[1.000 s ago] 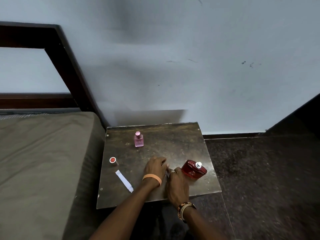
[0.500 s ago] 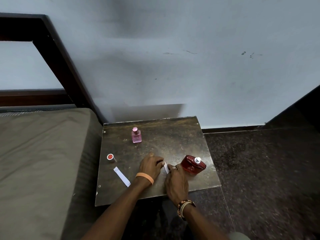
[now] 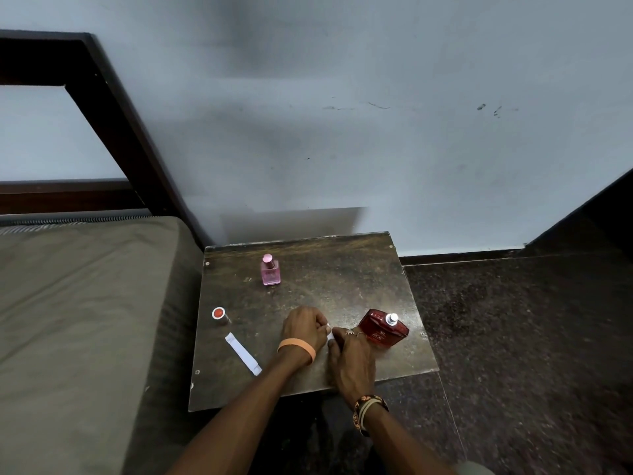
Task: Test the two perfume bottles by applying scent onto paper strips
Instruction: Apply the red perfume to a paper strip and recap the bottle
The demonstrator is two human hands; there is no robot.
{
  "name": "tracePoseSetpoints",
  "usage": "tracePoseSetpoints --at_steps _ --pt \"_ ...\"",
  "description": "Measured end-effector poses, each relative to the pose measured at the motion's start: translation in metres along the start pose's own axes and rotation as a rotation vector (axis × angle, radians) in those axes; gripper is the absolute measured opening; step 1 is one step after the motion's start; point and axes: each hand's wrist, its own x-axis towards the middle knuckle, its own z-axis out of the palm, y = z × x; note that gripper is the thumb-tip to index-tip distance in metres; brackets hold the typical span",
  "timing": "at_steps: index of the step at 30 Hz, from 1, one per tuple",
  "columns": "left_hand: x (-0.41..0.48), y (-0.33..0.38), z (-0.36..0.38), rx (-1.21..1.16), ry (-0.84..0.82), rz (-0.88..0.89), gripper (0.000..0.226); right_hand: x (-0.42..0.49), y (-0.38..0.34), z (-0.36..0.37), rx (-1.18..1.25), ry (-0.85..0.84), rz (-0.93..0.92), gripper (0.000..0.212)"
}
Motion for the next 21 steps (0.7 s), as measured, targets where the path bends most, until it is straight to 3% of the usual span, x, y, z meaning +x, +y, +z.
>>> tracePoseSetpoints --at_steps 8,14,21 --pt "0.005 0.000 0.002 0.036 -0.071 -0.004 0.013 0.002 0.000 0.002 0.063 -0.001 0.008 0.026" --pt "-0.001 -0.010 0.005 0.083 0.034 0.071 0.024 0.005 -0.003 0.000 0.063 -0.028 0.040 0.030" --pt "0.000 -0.015 0.007 0.153 0.041 0.147 0.017 0.008 -0.003 0.000 0.061 -0.010 0.078 0.022"
